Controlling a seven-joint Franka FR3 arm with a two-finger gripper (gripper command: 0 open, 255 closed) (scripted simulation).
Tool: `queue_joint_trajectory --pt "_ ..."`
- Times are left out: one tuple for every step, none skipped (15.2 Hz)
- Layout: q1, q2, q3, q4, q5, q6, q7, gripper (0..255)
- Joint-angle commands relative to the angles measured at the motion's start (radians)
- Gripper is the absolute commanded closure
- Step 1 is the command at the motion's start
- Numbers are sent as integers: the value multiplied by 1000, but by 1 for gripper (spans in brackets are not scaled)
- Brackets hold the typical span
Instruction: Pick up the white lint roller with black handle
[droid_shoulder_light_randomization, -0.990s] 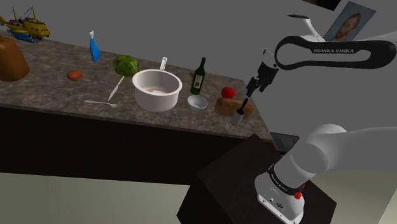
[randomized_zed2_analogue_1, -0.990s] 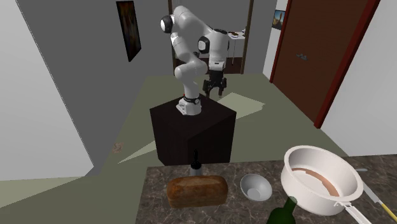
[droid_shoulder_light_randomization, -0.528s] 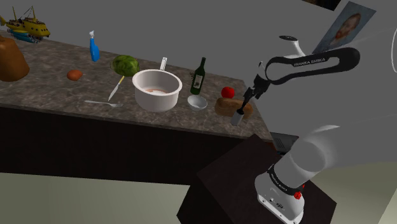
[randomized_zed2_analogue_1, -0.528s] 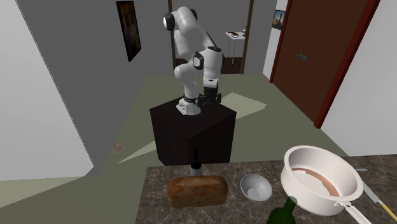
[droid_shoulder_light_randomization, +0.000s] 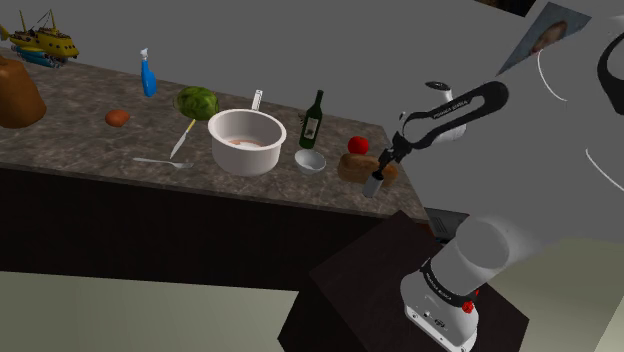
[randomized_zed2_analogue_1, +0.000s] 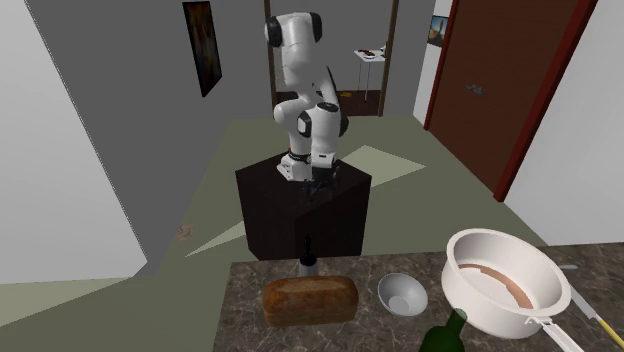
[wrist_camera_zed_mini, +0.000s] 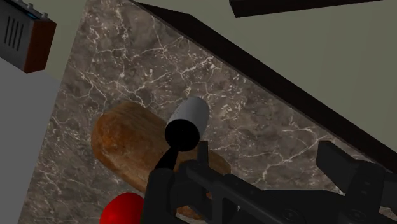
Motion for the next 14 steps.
queue_joint_trajectory --pt "-2 107 -33 26 20 94 -44 0" --pt "-1 154 -44 41 41 132 -69 0" --pt "-1 202 -52 57 69 168 -100 0" --pt "-3 250 -57 75 106 202 -136 0" --pt "-10 298 -54 94 149 234 -177 0" --pt "-25 345 -42 114 196 263 -220 0" --pt "-47 391 -23 136 242 290 -264 0" --pt "-77 435 3 160 283 314 -303 0" --pt "-110 478 31 186 316 336 -338 0" --pt "-144 520 60 213 342 355 -366 0" --pt "-178 561 87 241 361 373 -390 0" --pt "-205 594 108 266 371 386 -405 0" --pt "-213 609 116 269 372 398 -405 0" --pt "-220 624 124 273 375 410 -406 0"
